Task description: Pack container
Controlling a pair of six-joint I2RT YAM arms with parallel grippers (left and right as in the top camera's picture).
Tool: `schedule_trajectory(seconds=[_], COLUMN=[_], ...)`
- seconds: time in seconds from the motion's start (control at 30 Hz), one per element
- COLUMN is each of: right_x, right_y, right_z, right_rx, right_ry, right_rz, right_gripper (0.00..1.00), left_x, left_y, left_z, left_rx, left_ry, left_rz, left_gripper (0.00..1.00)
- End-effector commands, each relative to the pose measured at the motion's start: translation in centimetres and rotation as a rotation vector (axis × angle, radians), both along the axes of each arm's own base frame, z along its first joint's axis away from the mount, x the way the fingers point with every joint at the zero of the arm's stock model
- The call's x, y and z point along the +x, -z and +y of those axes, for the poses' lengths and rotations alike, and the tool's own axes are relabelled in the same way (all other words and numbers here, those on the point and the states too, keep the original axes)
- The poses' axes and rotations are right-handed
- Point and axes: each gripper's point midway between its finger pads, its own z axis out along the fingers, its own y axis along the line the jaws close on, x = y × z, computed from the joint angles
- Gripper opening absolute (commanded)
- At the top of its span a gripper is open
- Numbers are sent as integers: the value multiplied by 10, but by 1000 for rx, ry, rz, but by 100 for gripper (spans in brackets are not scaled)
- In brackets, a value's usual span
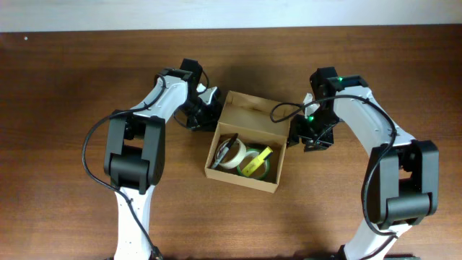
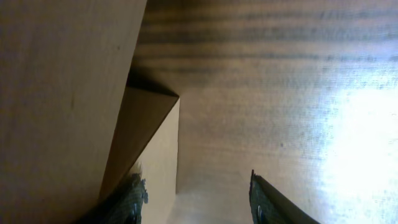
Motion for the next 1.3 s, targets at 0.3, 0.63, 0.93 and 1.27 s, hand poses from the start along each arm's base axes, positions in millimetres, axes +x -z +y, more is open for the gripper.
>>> schedule_trajectory(seconds=[0.3,0.63,0.93,1.27], right_x=[34,44,44,53], right_y=[-5,-7,-7,-10], right_z=[35,40,40,26], right_rx=[141,170,170,151], right_ry=[-22,-25,-32,-19], right_rz=[-148,-188,-192,-215], right_gripper=[54,54,79,99], left_x=[40,58,62,56], left_y=[-50,-59,-56,-66], left_z=[-35,-38,-33,-44], left_rx=[-139,-158,-128,-221], left_ry=[37,34,30,40], left_rz=[-149,-226,-242,-216], left_gripper=[2,2,2,2])
